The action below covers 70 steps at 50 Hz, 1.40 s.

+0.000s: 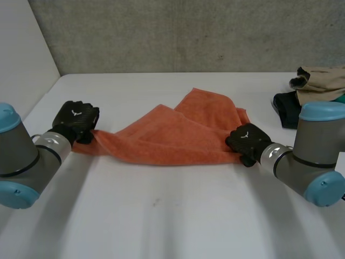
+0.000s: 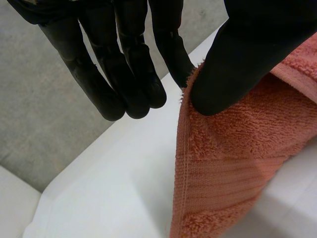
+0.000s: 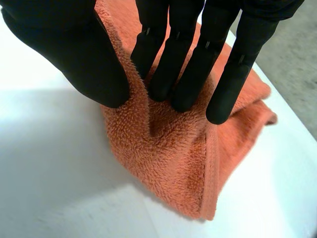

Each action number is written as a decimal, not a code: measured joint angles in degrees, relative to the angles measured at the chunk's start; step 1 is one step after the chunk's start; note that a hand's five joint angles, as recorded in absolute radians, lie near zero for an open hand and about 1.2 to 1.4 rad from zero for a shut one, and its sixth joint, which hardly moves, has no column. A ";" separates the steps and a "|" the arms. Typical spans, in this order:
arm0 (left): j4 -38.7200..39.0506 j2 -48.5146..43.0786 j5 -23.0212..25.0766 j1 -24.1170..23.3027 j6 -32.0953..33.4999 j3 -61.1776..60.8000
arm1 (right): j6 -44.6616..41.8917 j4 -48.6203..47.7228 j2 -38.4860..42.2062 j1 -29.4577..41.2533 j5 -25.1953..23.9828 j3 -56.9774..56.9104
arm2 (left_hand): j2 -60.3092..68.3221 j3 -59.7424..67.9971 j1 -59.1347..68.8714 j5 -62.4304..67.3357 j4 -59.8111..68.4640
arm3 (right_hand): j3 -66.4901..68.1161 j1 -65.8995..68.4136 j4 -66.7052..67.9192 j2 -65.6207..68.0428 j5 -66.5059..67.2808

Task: Fold the laundry.

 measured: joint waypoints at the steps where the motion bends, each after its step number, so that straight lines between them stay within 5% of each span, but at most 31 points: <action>1: -0.19 0.10 0.05 -0.19 0.24 0.05 | -0.03 -0.28 0.14 0.11 0.73 -0.06 | 0.05 0.04 0.00 0.00 0.08 | 0.00 0.00 0.02 0.00 0.00; 14: -4.63 2.23 0.31 -1.54 1.23 0.63 | 0.01 -0.58 -1.68 0.21 4.12 0.81 | 0.06 0.04 0.00 0.00 0.12 | 0.00 0.00 0.05 0.00 0.00; 25: -14.83 20.11 1.04 -4.18 -3.63 1.08 | 1.85 3.50 -21.96 -4.04 4.67 2.48 | 0.06 0.05 0.00 0.00 0.13 | 0.20 0.00 0.21 0.00 0.00; 31: -17.90 33.54 1.14 -6.11 -11.47 4.23 | 6.47 5.36 -29.61 -7.54 3.15 -5.68 | 0.06 0.05 0.00 0.00 0.14 | 0.22 0.00 0.22 0.00 0.33; 38: -19.44 39.38 0.66 -8.85 -17.31 7.12 | 13.14 3.09 -20.84 -5.99 -1.55 -18.73 | 0.06 0.05 0.00 0.00 0.14 | 0.22 0.00 0.25 0.00 0.71; 49: -20.40 35.53 -2.35 -11.95 -16.12 5.04 | 16.14 -10.17 2.55 2.71 -6.29 -28.68 | 0.07 0.05 0.00 0.00 0.14 | 0.23 0.00 0.25 0.00 0.83; 52: -20.43 34.84 -3.12 -12.09 -15.39 4.25 | 16.71 -12.99 6.90 4.50 -6.19 -28.58 | 0.06 0.05 0.00 0.00 0.14 | -15.96 -15.45 -15.90 -16.37 -15.11; 53: -20.46 34.66 -3.47 -12.13 -15.08 3.94 | 17.01 -14.19 8.81 5.31 -5.59 -28.40 | 0.06 0.05 0.00 0.00 0.14 | -31.85 -30.63 -31.66 -32.75 -31.75; 57: -20.51 34.75 -3.87 -12.13 -14.76 3.69 | 17.61 -15.12 10.11 6.11 -1.95 -28.03 | 0.06 0.05 0.00 0.00 0.14 | -53.42 -50.48 -53.51 -53.47 -52.22; 61: -20.46 35.42 -3.85 -12.10 -14.59 4.20 | 18.15 -12.89 7.28 6.40 6.05 -26.93 | 0.06 0.05 0.00 0.00 0.14 | -55.99 -51.33 -56.36 -55.49 -53.53; 66: -20.58 36.12 -3.77 -12.08 -14.58 6.64 | 17.66 0.34 -3.14 7.30 18.24 -21.62 | 0.06 0.05 0.00 0.00 0.14 | -55.99 -51.33 -56.51 -55.49 -53.54; 70: -21.06 36.21 -3.82 -12.25 -14.76 9.09 | 18.20 13.87 -11.21 8.19 22.38 -14.78 | 0.06 0.05 0.00 0.00 0.14 | -55.98 -51.33 -56.50 -55.48 -53.53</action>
